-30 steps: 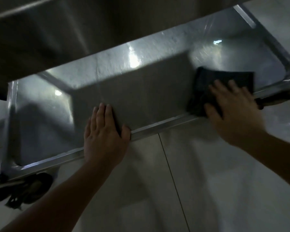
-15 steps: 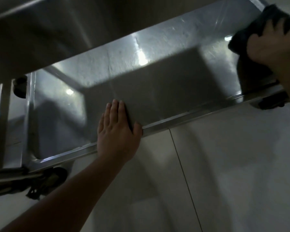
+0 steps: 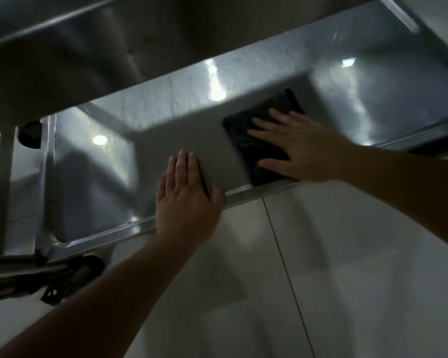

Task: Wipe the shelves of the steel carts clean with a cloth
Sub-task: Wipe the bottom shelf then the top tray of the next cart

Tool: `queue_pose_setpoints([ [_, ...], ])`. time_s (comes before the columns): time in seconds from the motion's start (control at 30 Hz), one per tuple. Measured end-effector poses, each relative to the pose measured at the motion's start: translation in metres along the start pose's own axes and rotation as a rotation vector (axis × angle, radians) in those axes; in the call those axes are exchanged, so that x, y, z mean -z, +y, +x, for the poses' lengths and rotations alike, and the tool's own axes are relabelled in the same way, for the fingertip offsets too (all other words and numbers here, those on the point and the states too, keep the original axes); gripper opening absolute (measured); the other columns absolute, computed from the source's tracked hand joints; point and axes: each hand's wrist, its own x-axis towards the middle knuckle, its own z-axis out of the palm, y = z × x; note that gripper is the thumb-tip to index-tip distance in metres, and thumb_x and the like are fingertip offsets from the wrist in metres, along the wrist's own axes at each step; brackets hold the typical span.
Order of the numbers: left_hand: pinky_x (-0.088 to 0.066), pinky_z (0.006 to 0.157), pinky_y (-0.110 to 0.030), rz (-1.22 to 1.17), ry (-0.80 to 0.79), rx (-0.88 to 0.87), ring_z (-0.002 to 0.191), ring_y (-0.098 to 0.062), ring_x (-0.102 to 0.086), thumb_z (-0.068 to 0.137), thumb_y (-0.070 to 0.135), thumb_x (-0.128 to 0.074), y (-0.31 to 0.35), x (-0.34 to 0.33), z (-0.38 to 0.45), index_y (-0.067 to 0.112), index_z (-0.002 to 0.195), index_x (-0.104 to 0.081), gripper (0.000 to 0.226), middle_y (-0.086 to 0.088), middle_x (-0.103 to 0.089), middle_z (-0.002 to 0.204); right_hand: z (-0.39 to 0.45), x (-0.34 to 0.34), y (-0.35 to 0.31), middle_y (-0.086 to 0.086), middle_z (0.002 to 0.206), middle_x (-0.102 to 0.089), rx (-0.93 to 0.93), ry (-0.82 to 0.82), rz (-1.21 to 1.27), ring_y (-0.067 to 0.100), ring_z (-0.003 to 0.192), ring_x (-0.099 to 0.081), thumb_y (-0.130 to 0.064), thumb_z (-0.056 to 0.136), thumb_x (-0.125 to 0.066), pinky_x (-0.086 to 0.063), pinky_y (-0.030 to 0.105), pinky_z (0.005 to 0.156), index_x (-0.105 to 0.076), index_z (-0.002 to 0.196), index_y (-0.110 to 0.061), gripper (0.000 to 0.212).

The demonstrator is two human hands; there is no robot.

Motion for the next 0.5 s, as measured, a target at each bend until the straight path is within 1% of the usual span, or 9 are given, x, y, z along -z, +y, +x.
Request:
queue_pose_setpoints([
  [0.07, -0.002, 0.132, -0.037, -0.091, -0.028, -0.003, 0.163, -0.015, 0.000, 0.102, 0.051, -0.046, -0.004, 0.004, 0.003, 0.018, 0.169, -0.016, 0.080, 0.000, -0.007, 0.178, -0.011, 0.007, 0.035, -0.010, 0.171, -0.008, -0.112, 0.011, -0.002, 0.022, 0.159, -0.005, -0.088, 0.088, -0.004, -0.006, 0.044, 0.126, -0.014, 0.164, -0.037, 0.092],
  [0.1, -0.006, 0.132, -0.037, -0.165, -0.042, 0.000, 0.162, -0.014, -0.005, 0.101, 0.048, -0.051, -0.009, 0.008, 0.006, 0.021, 0.168, -0.021, 0.078, 0.002, -0.012, 0.177, -0.013, 0.011, 0.052, -0.006, 0.172, -0.011, -0.196, 0.031, 0.009, 0.027, 0.159, -0.009, -0.089, 0.087, -0.005, -0.010, 0.047, 0.126, -0.017, 0.164, -0.034, 0.095],
  [0.17, -0.020, 0.130, -0.042, -0.259, -0.004, 0.001, 0.158, -0.015, -0.023, 0.098, 0.045, -0.053, -0.028, 0.018, 0.008, 0.026, 0.163, -0.035, 0.070, 0.005, -0.029, 0.171, -0.005, 0.020, 0.075, -0.002, 0.173, -0.013, -0.392, 0.076, 0.038, 0.032, 0.158, -0.012, -0.086, 0.088, -0.010, -0.013, 0.053, 0.125, -0.018, 0.164, -0.031, 0.094],
  [0.23, -0.030, 0.125, -0.048, -0.208, 0.072, 0.038, 0.152, -0.020, -0.034, 0.095, 0.045, -0.050, -0.055, 0.024, 0.006, 0.028, 0.156, -0.043, 0.064, 0.005, -0.039, 0.165, 0.017, 0.023, 0.080, -0.001, 0.174, -0.006, -0.582, 0.104, 0.099, 0.034, 0.159, -0.005, -0.081, 0.092, -0.015, -0.008, 0.054, 0.127, -0.013, 0.164, -0.029, 0.089],
  [0.3, -0.028, 0.123, -0.049, -0.153, 0.094, 0.126, 0.153, -0.024, -0.033, 0.098, 0.043, -0.049, -0.072, 0.023, 0.001, 0.026, 0.156, -0.043, 0.061, 0.002, -0.037, 0.166, 0.049, 0.027, 0.063, 0.000, 0.174, 0.003, -0.748, 0.117, 0.180, 0.036, 0.159, 0.005, -0.078, 0.095, -0.016, 0.000, 0.054, 0.127, -0.006, 0.165, -0.027, 0.087],
  [0.33, -0.026, 0.125, -0.048, -0.124, 0.097, 0.149, 0.155, -0.025, -0.030, 0.099, 0.044, -0.046, -0.075, 0.020, -0.001, 0.024, 0.157, -0.042, 0.062, 0.000, -0.035, 0.168, 0.068, 0.028, 0.050, 0.001, 0.174, 0.007, -0.788, 0.118, 0.201, 0.036, 0.158, 0.009, -0.076, 0.096, -0.015, 0.002, 0.055, 0.127, -0.004, 0.166, -0.026, 0.087],
  [0.4, -0.021, 0.128, -0.045, -0.071, 0.129, 0.152, 0.157, -0.023, -0.026, 0.097, 0.049, -0.041, -0.071, 0.013, -0.006, 0.021, 0.160, -0.040, 0.069, -0.002, -0.033, 0.169, 0.103, 0.029, 0.019, 0.002, 0.174, 0.008, -0.754, 0.117, 0.216, 0.037, 0.158, 0.011, -0.075, 0.096, -0.017, 0.004, 0.055, 0.127, -0.003, 0.166, -0.024, 0.087],
  [0.43, -0.019, 0.129, -0.043, -0.062, 0.148, 0.150, 0.158, -0.022, -0.026, 0.096, 0.052, -0.039, -0.068, 0.010, -0.006, 0.021, 0.160, -0.040, 0.071, -0.003, -0.034, 0.169, 0.118, 0.031, 0.002, 0.002, 0.174, 0.007, -0.697, 0.117, 0.215, 0.037, 0.158, 0.010, -0.074, 0.097, -0.018, 0.004, 0.055, 0.127, -0.004, 0.166, -0.024, 0.086],
  [0.5, -0.018, 0.129, -0.041, -0.046, 0.170, 0.148, 0.158, -0.020, -0.025, 0.096, 0.053, -0.040, -0.066, 0.007, -0.006, 0.021, 0.160, -0.040, 0.072, -0.002, -0.035, 0.169, 0.142, 0.031, -0.036, 0.002, 0.174, 0.001, -0.522, 0.109, 0.182, 0.037, 0.158, 0.007, -0.073, 0.098, -0.021, 0.003, 0.055, 0.127, -0.008, 0.166, -0.025, 0.084],
])
